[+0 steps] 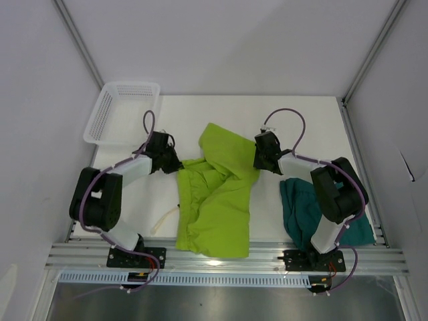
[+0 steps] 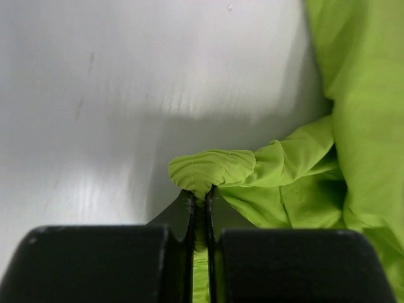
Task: Fold and stack the shorts
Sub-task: Flatten the shorts out
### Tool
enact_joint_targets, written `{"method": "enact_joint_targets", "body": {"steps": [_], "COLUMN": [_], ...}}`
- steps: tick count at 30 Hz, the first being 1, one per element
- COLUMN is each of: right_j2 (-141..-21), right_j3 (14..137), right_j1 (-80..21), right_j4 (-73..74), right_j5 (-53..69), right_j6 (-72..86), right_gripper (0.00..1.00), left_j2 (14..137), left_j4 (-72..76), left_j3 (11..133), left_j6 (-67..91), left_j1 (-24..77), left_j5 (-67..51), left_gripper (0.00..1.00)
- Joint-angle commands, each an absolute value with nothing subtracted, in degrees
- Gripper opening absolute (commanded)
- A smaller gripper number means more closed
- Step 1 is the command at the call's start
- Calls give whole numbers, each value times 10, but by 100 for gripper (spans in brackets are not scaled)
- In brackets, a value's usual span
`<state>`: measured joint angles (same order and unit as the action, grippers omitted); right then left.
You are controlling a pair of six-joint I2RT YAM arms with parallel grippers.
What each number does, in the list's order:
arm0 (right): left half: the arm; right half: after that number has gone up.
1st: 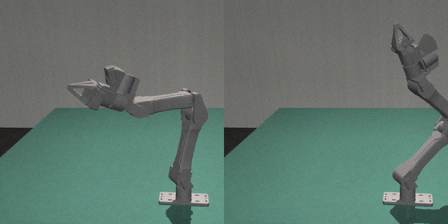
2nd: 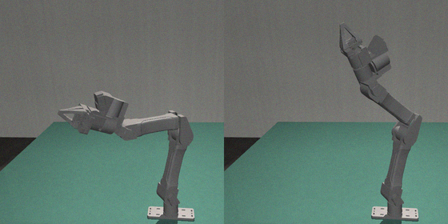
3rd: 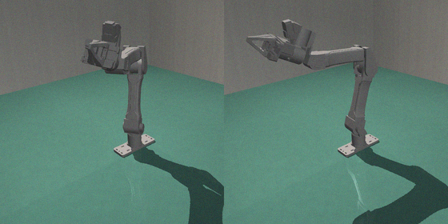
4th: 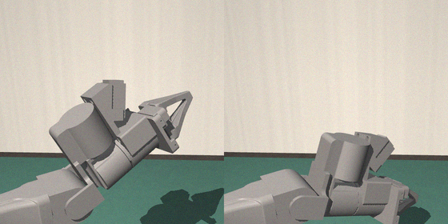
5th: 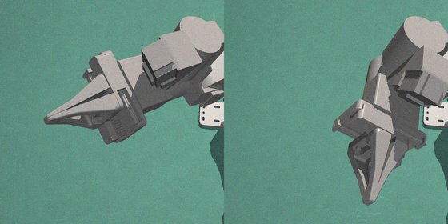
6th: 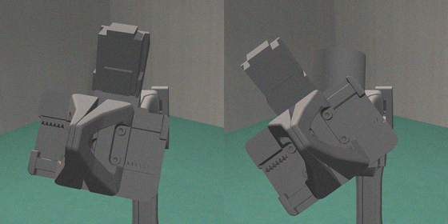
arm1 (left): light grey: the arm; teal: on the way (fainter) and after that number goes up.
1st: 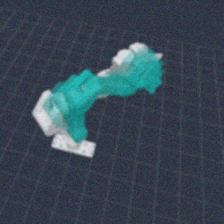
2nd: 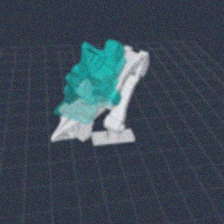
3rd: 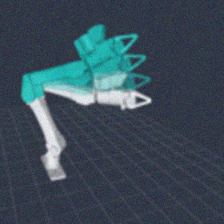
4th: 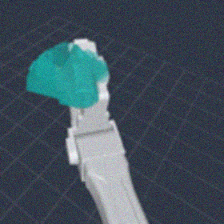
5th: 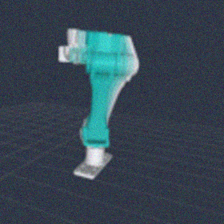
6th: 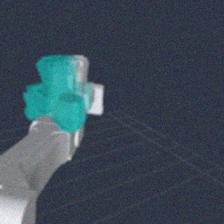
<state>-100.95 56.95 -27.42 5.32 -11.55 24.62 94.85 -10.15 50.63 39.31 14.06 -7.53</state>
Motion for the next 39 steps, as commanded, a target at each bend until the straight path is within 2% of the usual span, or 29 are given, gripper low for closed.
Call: {"method": "enact_joint_targets", "body": {"steps": [1,2,7,14,17,18,19,21,28,34,37,39], "right_j2": [-1010,-1010,-985,-953,-953,-952,-949,-941,-891,-851,-831,-830], "right_j3": [583,581,556,536,538,538,537,528,487,445,439,439], "right_j1": [-258,-251,-241,-239,-238,-239,-239,-239,-244,-282,-319,-328], "right_j4": [59,61,47,35,34,33,31,19,-46,-131,-149,-150], "right_j5": [-124,-124,-132,-153,-142,-138,-136,-129,-89,-13,-21,-33], "right_j6": [267,272,287,292,287,287,286,282,259,215,179,168], "right_gripper": [3,0,0,0,13,33,45,60,63,62,62,62], "left_j2": [838,792,666,557,542,543,545,557,656,737,797,853], "left_j4": [-120,-132,-198,-266,-282,-281,-280,-278,-272,-304,-300,-285], "left_j3": [497,498,500,561,594,599,610,625,721,812,821,821], "left_j6": [405,407,408,399,396,396,395,392,393,384,380,379], "left_j1": [137,137,137,137,138,138,138,138,143,155,155,156], "left_j5": [20,35,118,131,121,120,120,116,86,122,105,81], "left_gripper": [0,0,0,0,0,0,0,0,0,1,6,26]}}
